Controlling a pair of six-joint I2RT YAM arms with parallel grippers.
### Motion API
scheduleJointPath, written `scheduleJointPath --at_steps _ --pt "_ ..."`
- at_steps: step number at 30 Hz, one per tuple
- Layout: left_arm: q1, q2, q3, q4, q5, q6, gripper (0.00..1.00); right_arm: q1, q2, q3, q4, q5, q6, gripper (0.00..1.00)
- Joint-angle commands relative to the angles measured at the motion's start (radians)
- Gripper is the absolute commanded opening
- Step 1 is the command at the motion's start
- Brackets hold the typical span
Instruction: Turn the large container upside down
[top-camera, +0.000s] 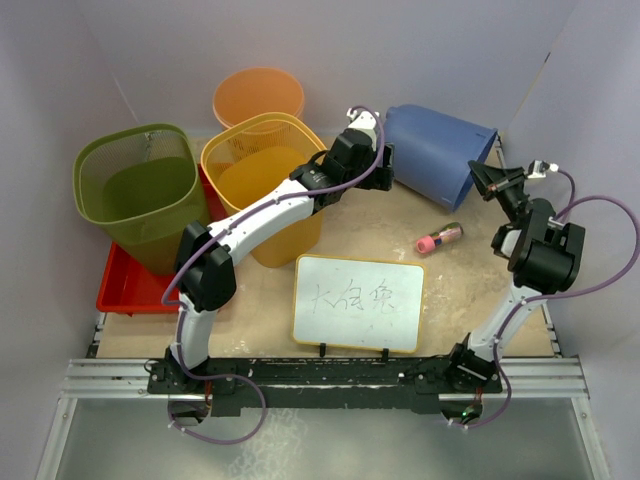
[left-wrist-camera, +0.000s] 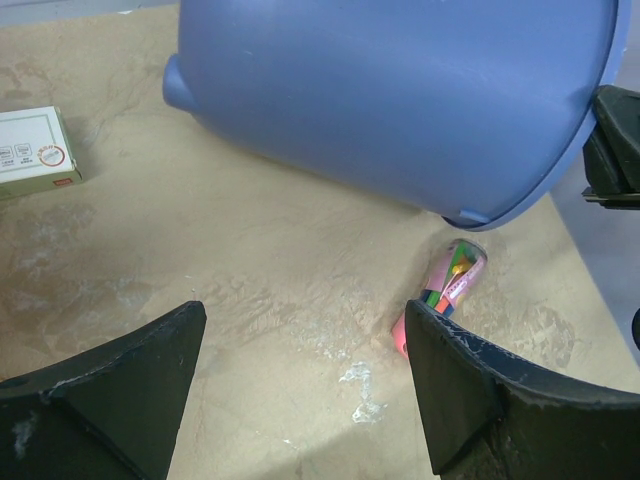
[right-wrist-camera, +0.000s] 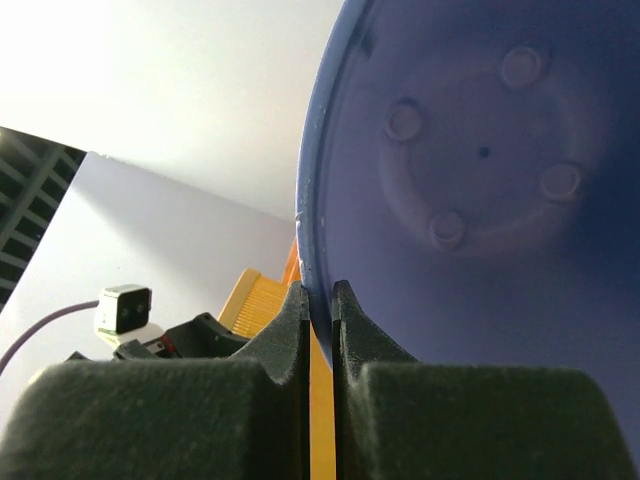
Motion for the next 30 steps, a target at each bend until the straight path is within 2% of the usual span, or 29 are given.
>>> scheduleJointPath --at_steps 1,9,14,20,30 --pt "0.0 -0.036 0.012 0.049 0.002 0.005 0.78 0.075 0.01 -0.036 -0.013 0.016 -0.017 0.0" --pt "0.0 -0.051 -0.004 0.052 -0.002 0.009 0.78 0.182 0.051 0.076 -0.029 0.058 0.017 0.0" --pt "-0.001 -0.057 -0.01 0.049 -0.006 0.014 0.78 0.2 0.069 0.076 0.014 0.069 0.057 0.0" --pt "0.0 -0.062 -0.024 0.049 -0.005 0.016 0.78 0.161 0.134 -0.047 0.147 0.134 0.146 0.0" --pt "-0.001 -0.061 -0.028 0.052 -0.001 0.018 0.78 0.129 0.15 -0.235 0.136 0.221 0.109 0.0"
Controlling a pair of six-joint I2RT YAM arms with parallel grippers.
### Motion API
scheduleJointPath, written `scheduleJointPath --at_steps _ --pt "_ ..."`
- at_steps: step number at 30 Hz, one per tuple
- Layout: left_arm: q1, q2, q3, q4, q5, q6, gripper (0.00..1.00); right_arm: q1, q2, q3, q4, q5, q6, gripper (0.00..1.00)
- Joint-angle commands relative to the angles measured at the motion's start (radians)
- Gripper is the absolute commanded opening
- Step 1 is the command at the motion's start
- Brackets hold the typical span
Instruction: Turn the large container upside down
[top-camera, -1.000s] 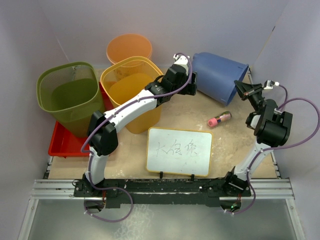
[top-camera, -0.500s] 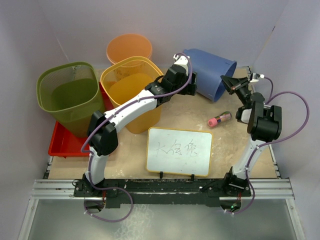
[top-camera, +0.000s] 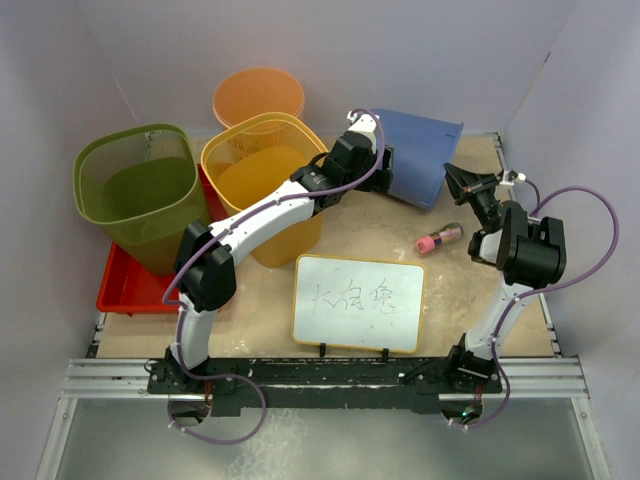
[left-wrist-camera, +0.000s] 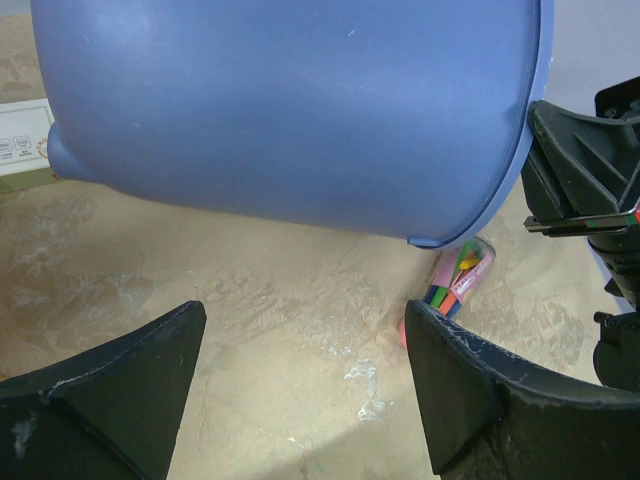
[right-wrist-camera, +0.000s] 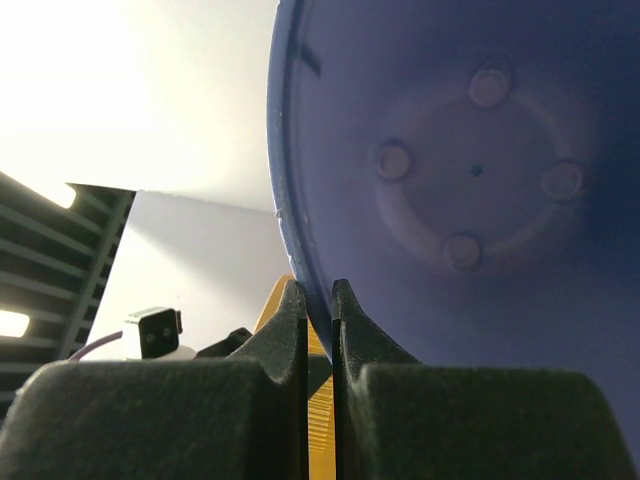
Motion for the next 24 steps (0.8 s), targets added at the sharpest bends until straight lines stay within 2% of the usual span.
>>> scheduleJointPath --at_steps 1,24 --pt "-0.001 -0.06 -0.004 0.038 -0.002 0.01 0.78 -0.039 0.121 -0.137 0.129 0.041 0.007 0.0" --pt "-0.001 -0.057 0.011 0.027 -0.015 0.038 0.78 -0.051 0.071 -0.268 0.128 0.14 0.119 0.0"
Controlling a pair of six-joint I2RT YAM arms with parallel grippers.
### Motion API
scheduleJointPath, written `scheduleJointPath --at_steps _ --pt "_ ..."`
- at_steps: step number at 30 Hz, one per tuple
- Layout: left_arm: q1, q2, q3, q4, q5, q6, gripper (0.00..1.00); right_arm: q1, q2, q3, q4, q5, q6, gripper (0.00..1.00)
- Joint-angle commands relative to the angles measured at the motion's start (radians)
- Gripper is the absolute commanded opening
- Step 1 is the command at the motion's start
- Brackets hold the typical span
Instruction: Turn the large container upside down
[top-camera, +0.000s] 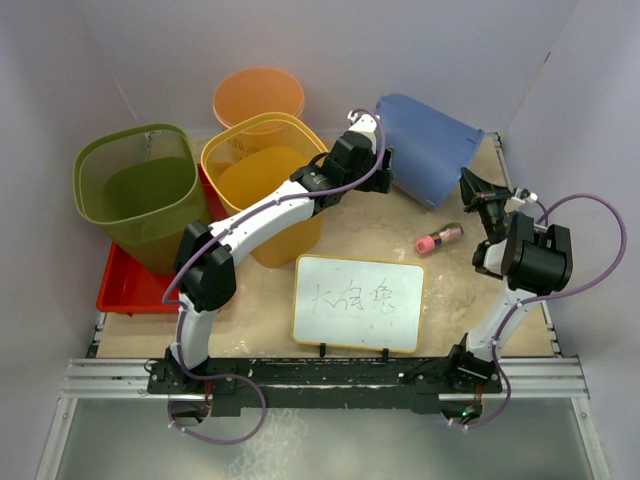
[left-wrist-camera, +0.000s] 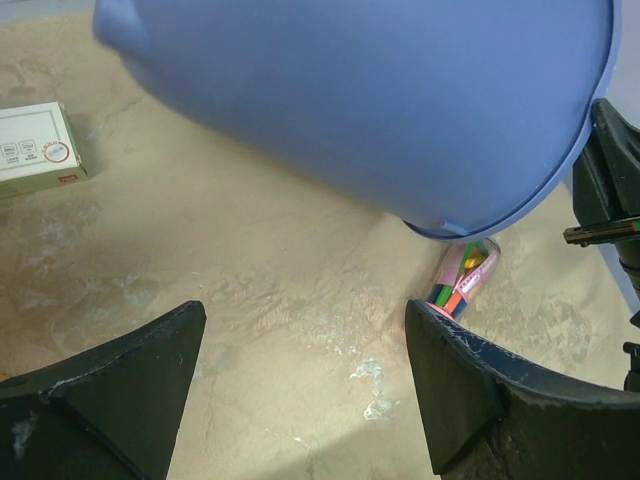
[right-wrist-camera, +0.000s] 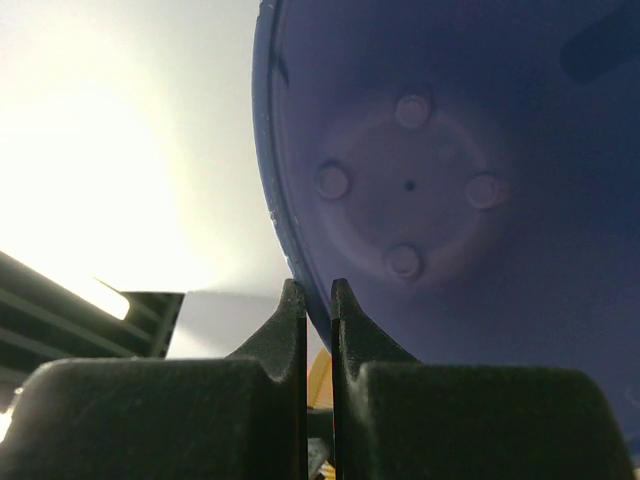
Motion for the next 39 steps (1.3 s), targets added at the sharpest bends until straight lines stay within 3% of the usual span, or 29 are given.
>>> scheduleJointPath --at_steps 1,25,32,39 --pt "-0.002 -0.056 0.011 0.028 -0.011 0.022 0.78 0.0 0.123 -0.137 0.126 -0.007 0.006 0.0" --pt "-0.002 -0.063 -0.02 0.053 0.023 0.006 0.78 0.001 0.088 -0.143 0.129 -0.01 -0.029 0.0" --pt "-0.001 -0.076 -0.042 0.056 0.025 0.003 0.78 0.008 0.059 -0.151 0.137 -0.014 -0.043 0.24" --pt "-0.002 -0.081 -0.05 0.06 0.014 0.002 0.78 0.041 0.027 -0.168 0.104 -0.026 -0.098 0.28"
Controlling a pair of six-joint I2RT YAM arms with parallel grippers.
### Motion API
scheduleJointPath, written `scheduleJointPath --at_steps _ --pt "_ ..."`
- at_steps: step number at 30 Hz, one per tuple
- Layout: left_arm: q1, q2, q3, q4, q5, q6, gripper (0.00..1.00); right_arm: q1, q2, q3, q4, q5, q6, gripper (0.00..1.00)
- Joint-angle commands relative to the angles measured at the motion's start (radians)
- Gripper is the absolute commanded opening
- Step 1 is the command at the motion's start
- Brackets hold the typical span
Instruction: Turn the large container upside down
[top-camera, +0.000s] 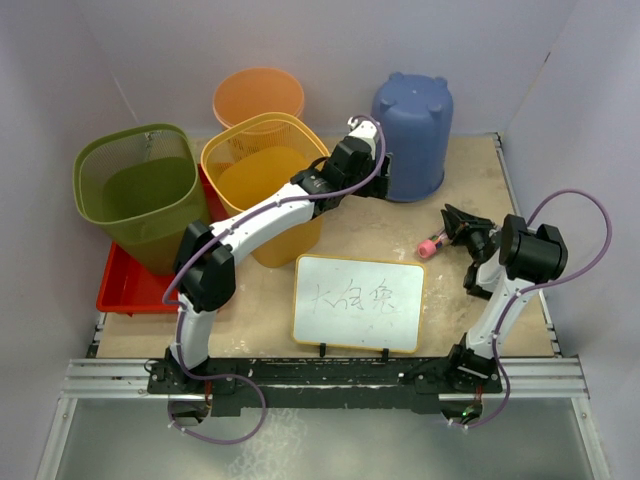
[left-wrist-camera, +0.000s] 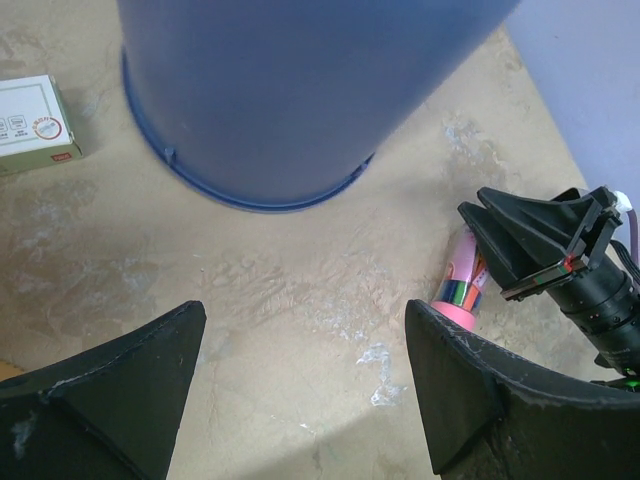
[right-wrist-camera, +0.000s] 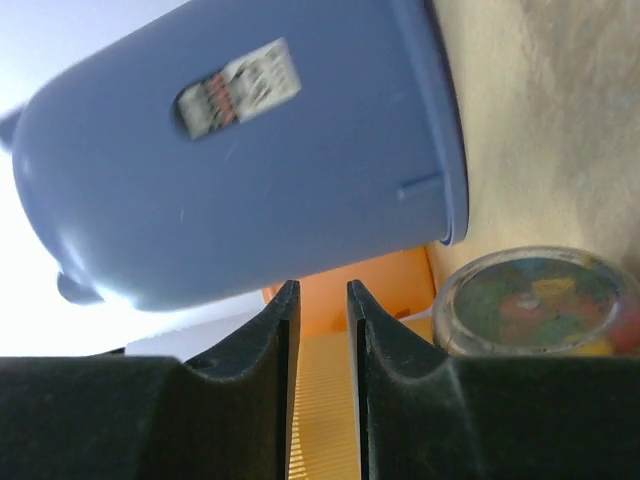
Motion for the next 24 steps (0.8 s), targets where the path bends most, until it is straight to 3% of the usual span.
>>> scheduleJointPath --at_steps 1,12,18,24 --pt "-0.002 -0.073 -0.002 0.049 -0.001 0.002 0.78 0.022 -0.073 -0.014 0.123 -0.021 -0.07 0.28" --pt "-0.019 -0.167 0.064 -0.009 0.03 0.01 0.78 0.034 -0.334 -0.004 -0.268 -0.009 -0.359 0.29" --pt "-0.019 -0.254 0.077 -0.027 0.05 0.018 0.78 0.073 -0.645 0.108 -0.897 0.135 -0.773 0.32" --pt "-0.019 -0.359 0.038 -0.047 0.021 0.056 0.79 0.078 -0.856 0.244 -1.225 0.212 -1.049 0.38"
